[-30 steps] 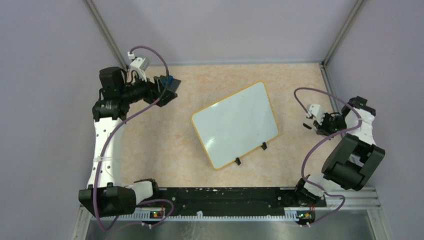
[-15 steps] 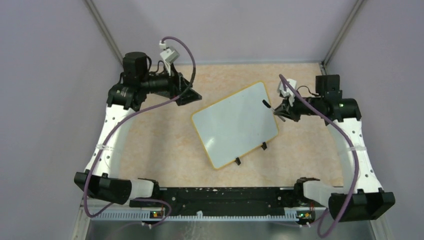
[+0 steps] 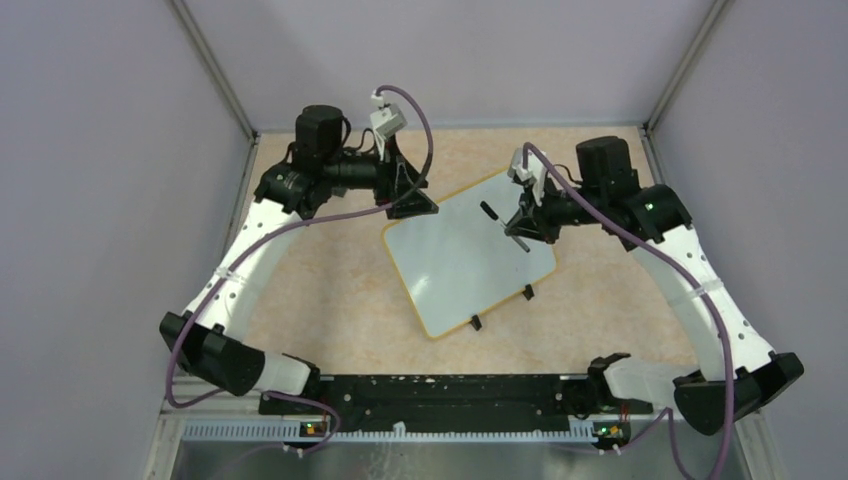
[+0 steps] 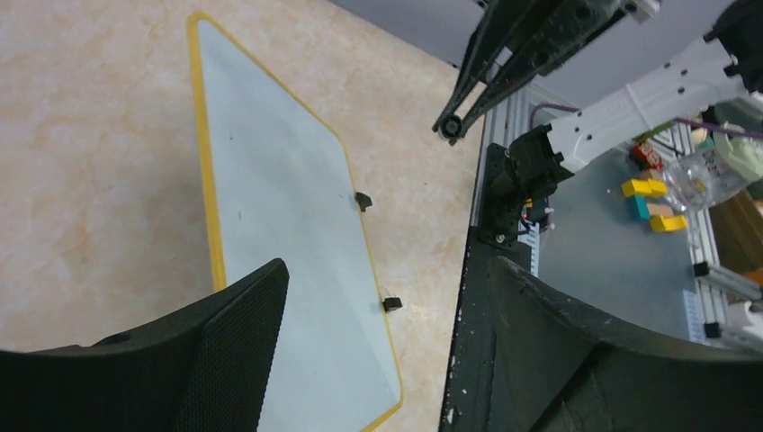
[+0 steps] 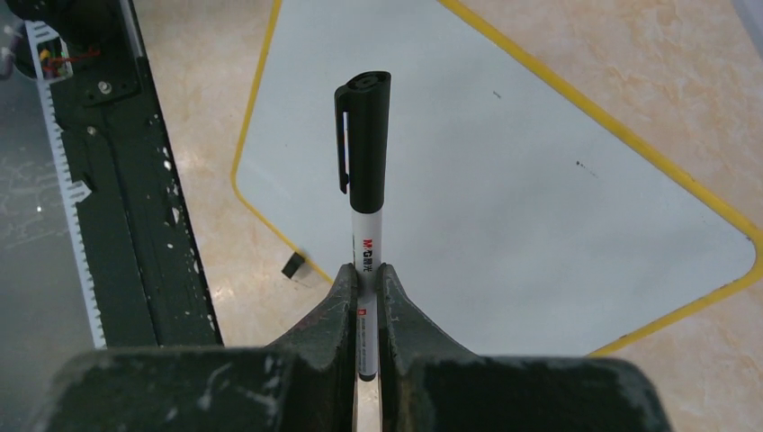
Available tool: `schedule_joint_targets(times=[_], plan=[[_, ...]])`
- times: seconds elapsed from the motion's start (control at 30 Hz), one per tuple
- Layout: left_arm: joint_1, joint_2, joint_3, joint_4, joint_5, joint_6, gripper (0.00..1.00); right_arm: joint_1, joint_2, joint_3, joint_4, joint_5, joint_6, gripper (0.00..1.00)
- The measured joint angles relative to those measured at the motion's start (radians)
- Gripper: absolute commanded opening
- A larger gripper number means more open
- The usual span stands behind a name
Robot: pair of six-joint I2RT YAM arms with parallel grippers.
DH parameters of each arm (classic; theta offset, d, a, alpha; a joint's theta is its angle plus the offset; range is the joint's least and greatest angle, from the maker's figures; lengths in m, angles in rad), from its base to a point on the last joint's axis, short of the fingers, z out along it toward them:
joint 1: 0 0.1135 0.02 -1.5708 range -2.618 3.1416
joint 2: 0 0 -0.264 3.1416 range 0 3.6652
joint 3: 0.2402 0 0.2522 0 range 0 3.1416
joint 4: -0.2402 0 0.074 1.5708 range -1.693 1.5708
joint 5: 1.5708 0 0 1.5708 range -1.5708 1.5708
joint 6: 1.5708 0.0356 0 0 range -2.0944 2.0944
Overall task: Write a sentence on the whiteboard
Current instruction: Pass from the right arm to the left
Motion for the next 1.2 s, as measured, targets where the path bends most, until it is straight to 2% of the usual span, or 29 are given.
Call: schedule_joint_targets(times=[0.17, 0.3, 0.53, 0.67, 0.87, 1.2], plan=[[-0.040, -0.039, -0.080, 0.109, 0.069, 0.091, 0.84, 0.021, 0.013, 0.041, -0.019, -0.069, 0.038, 0.00], [-0.063, -0.069, -0.079, 0.124, 0.102, 0.247, 0.84, 0.082, 0.013, 0.034, -0.046, -0.106, 0.056, 0.00], [-0.202, -0.064, 0.035, -0.096, 0.113, 0.634, 0.81, 0.138, 0.015, 0.003, -0.077, -0.167, 0.079, 0.00], [-0.294, -0.063, 0.045, -0.177, 0.073, 0.776, 0.76, 0.154, 0.019, -0.002, -0.094, -0.197, 0.076, 0.00], [-0.412, -0.063, 0.042, -0.245, -0.023, 0.926, 0.72, 0.168, 0.020, -0.011, -0.118, -0.227, 0.060, 0.00], [-0.497, -0.061, 0.010, -0.306, -0.132, 1.095, 0.59, 0.196, 0.021, -0.023, -0.158, -0.265, 0.031, 0.00]])
